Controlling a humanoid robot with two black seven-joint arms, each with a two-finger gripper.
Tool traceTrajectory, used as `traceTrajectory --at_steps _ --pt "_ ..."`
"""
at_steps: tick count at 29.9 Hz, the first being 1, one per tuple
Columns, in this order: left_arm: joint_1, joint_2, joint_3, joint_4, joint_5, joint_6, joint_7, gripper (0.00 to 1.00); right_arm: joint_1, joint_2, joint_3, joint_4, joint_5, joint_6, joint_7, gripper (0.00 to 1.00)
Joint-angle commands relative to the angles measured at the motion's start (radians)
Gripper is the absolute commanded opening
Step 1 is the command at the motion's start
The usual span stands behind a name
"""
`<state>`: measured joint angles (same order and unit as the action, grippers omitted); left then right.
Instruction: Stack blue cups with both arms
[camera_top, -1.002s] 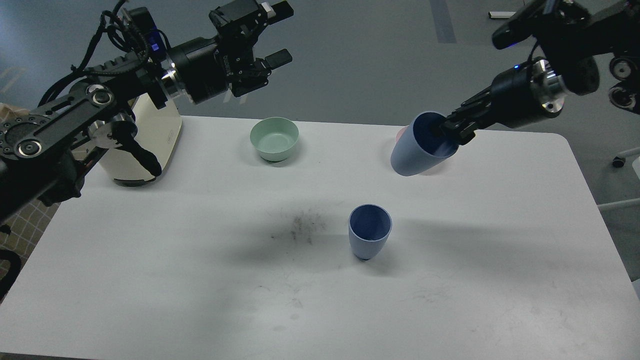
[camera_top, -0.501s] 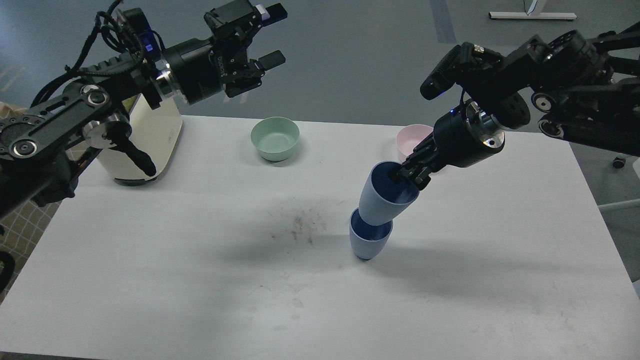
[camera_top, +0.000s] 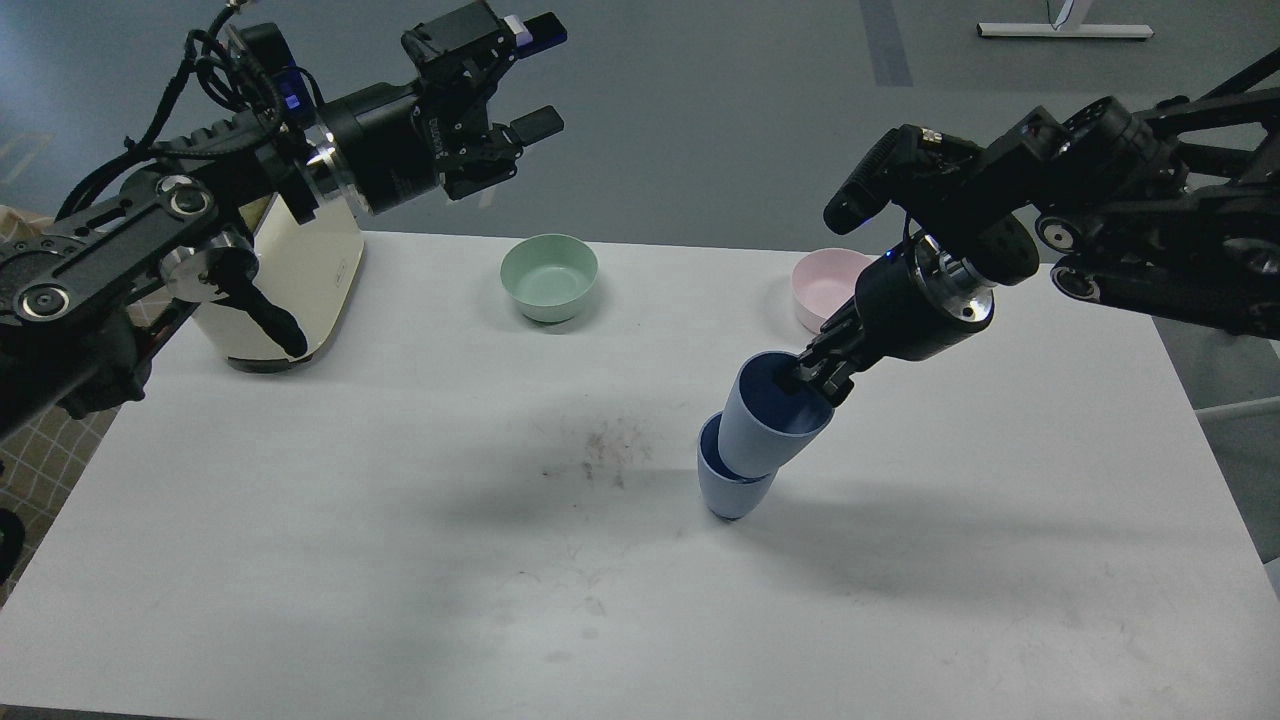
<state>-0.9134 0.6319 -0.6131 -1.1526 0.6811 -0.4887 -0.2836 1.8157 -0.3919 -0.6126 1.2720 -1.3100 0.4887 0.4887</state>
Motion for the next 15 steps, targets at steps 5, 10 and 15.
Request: traceTrajectory --at_steps 5,10,15 --pt "0.001 0.0 0.0 0.001 0.0 0.0 0.0 0.95 -0.027 0.008 0.001 -0.025 0.0 0.0 0.0 0.04" --pt "0.001 0.0 -0.002 0.002 0.0 0.0 0.0 0.95 -0.039 0.03 0.001 -0.043 0.002 0.0 0.0 0.28" --pt "0.001 0.0 -0.002 0.002 0.0 0.0 0.0 0.96 -0.046 0.034 0.002 -0.049 0.017 0.0 0.0 0.68"
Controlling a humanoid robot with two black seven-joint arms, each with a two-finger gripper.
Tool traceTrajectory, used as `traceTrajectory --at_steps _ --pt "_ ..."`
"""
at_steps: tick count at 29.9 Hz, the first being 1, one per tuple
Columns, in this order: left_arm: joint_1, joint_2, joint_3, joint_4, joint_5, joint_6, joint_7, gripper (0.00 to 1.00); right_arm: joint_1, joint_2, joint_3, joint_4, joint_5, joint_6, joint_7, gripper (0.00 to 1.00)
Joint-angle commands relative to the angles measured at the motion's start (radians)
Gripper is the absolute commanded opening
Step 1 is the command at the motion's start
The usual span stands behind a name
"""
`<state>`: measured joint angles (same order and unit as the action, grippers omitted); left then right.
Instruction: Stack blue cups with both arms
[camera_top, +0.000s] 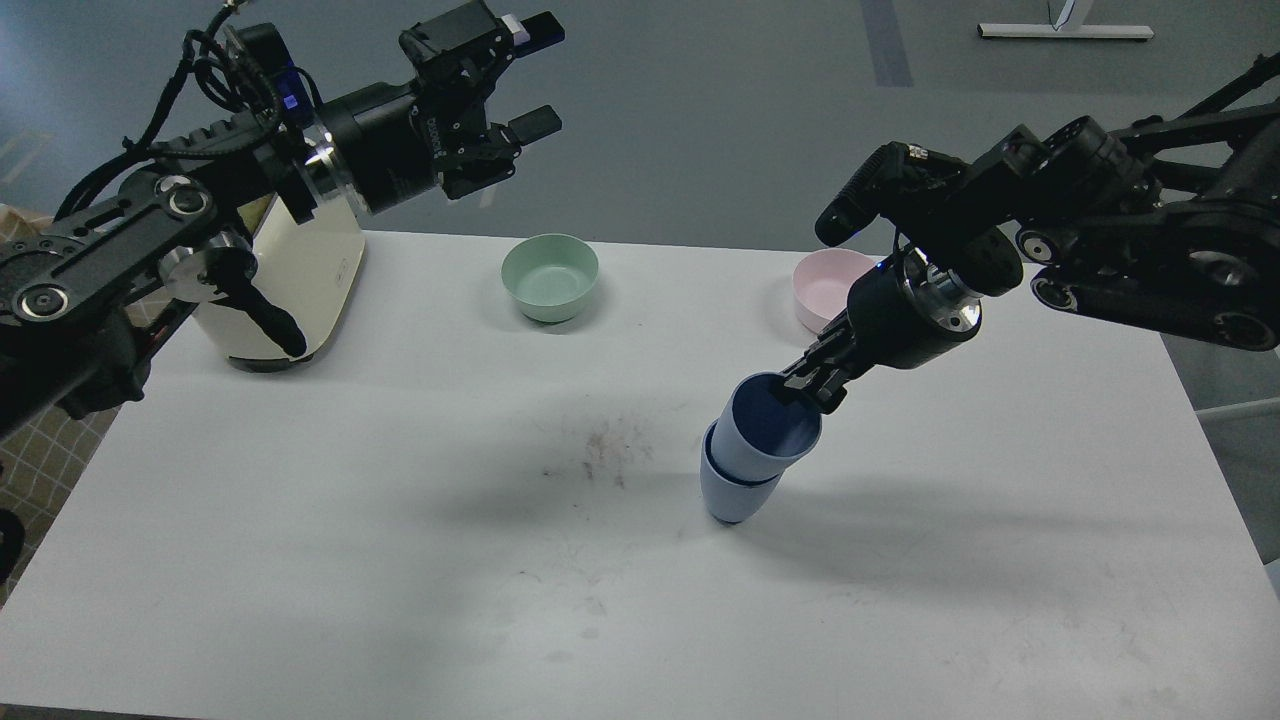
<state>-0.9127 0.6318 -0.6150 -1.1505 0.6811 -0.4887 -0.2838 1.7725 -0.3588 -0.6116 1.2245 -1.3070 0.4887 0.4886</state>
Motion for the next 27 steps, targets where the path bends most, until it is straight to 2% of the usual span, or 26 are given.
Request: traceTrajectory --at_steps 1,2,3,5,11,17,20,24,27 --pt "0.0 0.0 0.0 0.0 0.0 0.0 0.0 0.96 -0.002 0.001 0.001 -0.002 0.02 0.0 0.0 0.71" --pt "0.0 0.0 0.0 0.0 0.0 0.0 0.0 0.96 -0.002 0.001 0.0 -0.002 0.023 0.0 0.0 0.76" --pt "0.0 0.0 0.0 0.0 0.0 0.0 0.0 0.95 -0.002 0.001 0.001 -0.003 0.029 0.0 0.0 0.87" --pt "0.0 0.0 0.0 0.0 0.001 0.0 0.0 0.96 -0.001 0.0 0.006 -0.014 0.032 0.0 0.0 0.95" --pt "0.0 -0.001 0.0 0.006 0.001 0.0 0.0 0.96 0.018 -0.015 0.029 -0.094 0.176 0.0 0.0 0.96" --pt "0.0 -0.009 -0.002 0.07 -0.017 0.0 -0.008 0.98 0.01 -0.103 0.14 -0.238 0.385 0.0 0.0 1.0" --pt "0.0 -0.018 -0.005 0.126 -0.02 0.0 -0.012 0.98 -0.069 -0.17 0.229 -0.269 0.472 -0.004 0.0 1.0" --pt "0.003 -0.024 -0.028 0.172 -0.055 0.0 -0.017 0.98 -0.186 -0.222 0.364 -0.322 0.549 -0.087 0.0 1.0" --pt "0.006 -0.066 -0.041 0.268 -0.129 0.0 -0.015 0.98 -0.327 -0.236 0.533 -0.387 0.578 -0.111 0.0 1.0"
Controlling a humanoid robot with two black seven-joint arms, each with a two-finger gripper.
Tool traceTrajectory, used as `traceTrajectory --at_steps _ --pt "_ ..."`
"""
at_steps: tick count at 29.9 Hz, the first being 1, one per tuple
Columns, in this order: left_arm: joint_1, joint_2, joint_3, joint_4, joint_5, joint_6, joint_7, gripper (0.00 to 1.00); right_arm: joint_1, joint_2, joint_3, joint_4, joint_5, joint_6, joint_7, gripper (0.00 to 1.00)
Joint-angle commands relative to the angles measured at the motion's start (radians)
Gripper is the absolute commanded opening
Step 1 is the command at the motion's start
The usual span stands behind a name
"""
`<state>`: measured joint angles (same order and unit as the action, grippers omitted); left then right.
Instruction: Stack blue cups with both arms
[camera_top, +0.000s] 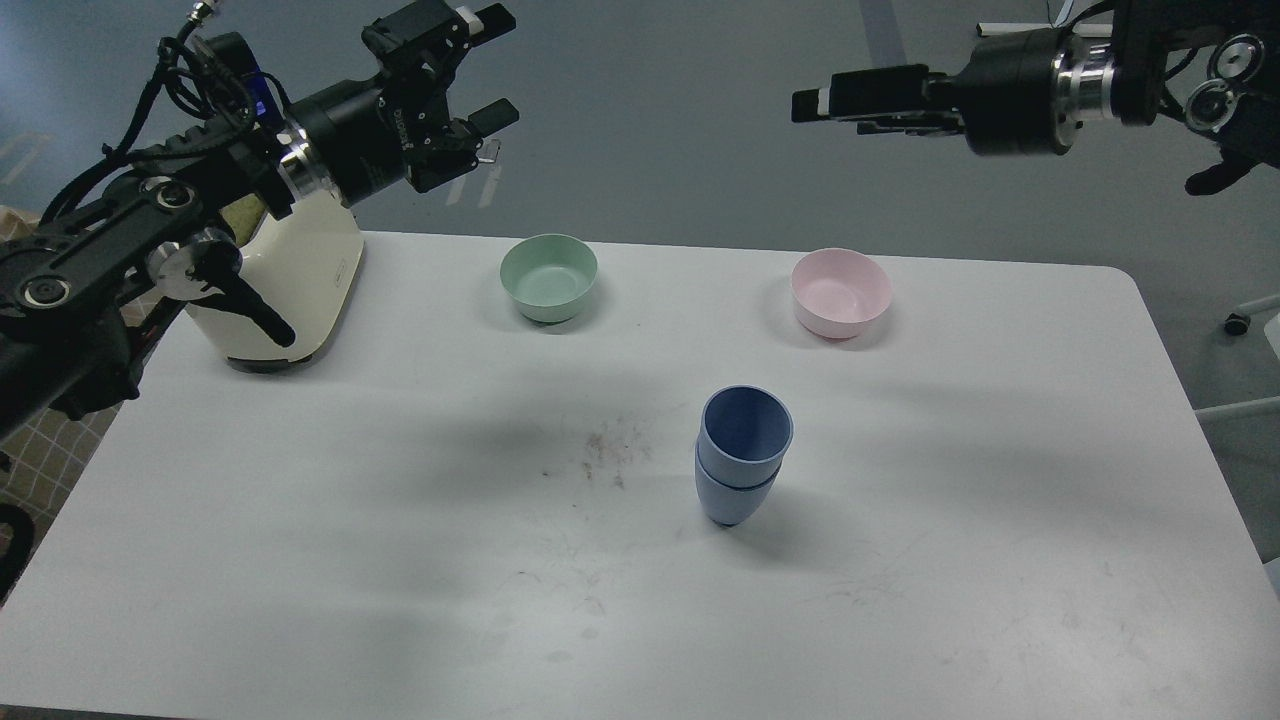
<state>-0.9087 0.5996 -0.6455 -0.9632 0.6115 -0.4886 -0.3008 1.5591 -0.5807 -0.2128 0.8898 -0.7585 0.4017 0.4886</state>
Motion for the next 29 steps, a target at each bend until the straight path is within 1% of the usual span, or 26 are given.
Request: traceTrajectory --at_steps 1,2,3,5,7,8,9,11,13,16,17,19,20,22,25,29 --pt "0.002 -0.049 -0.011 0.107 -0.07 0.0 0.003 0.98 -0.144 -0.013 0.17 -0.069 0.03 -0.029 0.0 1.0" --pt "0.002 -0.078 -0.013 0.16 -0.082 0.0 0.002 0.98 -0.206 -0.004 0.252 -0.095 0.03 -0.05 0.0 1.0" --pt "0.002 -0.095 -0.013 0.184 -0.085 0.0 0.002 0.98 -0.24 0.001 0.303 -0.106 0.03 -0.069 0.0 1.0" --pt "0.002 -0.144 -0.014 0.256 -0.088 0.0 -0.003 0.98 -0.368 0.05 0.488 -0.135 0.033 -0.154 0.0 1.0" --pt "0.004 -0.164 -0.014 0.282 -0.088 0.0 -0.011 0.98 -0.422 0.082 0.579 -0.14 0.034 -0.172 0.0 1.0" --pt "0.005 -0.181 -0.014 0.306 -0.088 0.0 -0.033 0.98 -0.463 0.102 0.657 -0.15 0.034 -0.167 0.0 1.0" --pt "0.007 -0.188 -0.013 0.314 -0.088 0.0 -0.05 0.98 -0.482 0.108 0.694 -0.157 0.034 -0.162 0.0 1.0" --pt "0.007 -0.218 -0.014 0.345 -0.088 0.0 -0.133 0.98 -0.527 0.128 0.801 -0.19 0.036 -0.136 0.0 1.0" --pt "0.008 -0.233 -0.014 0.356 -0.09 0.0 -0.182 0.98 -0.545 0.159 0.829 -0.213 0.051 -0.116 0.0 1.0" --pt "0.025 -0.254 -0.014 0.368 -0.09 0.0 -0.188 0.98 -0.579 0.229 0.897 -0.287 0.166 -0.067 0.0 1.0" --pt "0.033 -0.258 -0.014 0.368 -0.095 0.0 -0.188 0.98 -0.582 0.237 0.908 -0.301 0.195 -0.057 0.0 1.0" --pt "0.065 -0.271 -0.02 0.368 -0.159 0.0 -0.188 0.98 -0.59 0.265 0.917 -0.339 0.292 0.0 0.0 1.0" --pt "0.065 -0.271 -0.02 0.368 -0.159 0.0 -0.188 0.98 -0.59 0.265 0.917 -0.339 0.292 0.0 0.0 1.0" --pt "0.094 -0.271 -0.022 0.368 -0.216 0.0 -0.188 0.98 -0.597 0.283 0.918 -0.351 0.335 0.046 0.0 1.0" --pt "0.119 -0.273 -0.025 0.376 -0.223 0.0 -0.188 0.98 -0.62 0.318 0.929 -0.348 0.34 0.042 0.0 1.0" --pt "0.129 -0.267 -0.048 0.376 -0.225 0.0 -0.188 0.98 -0.64 0.335 0.969 -0.342 0.34 0.042 0.0 1.0"
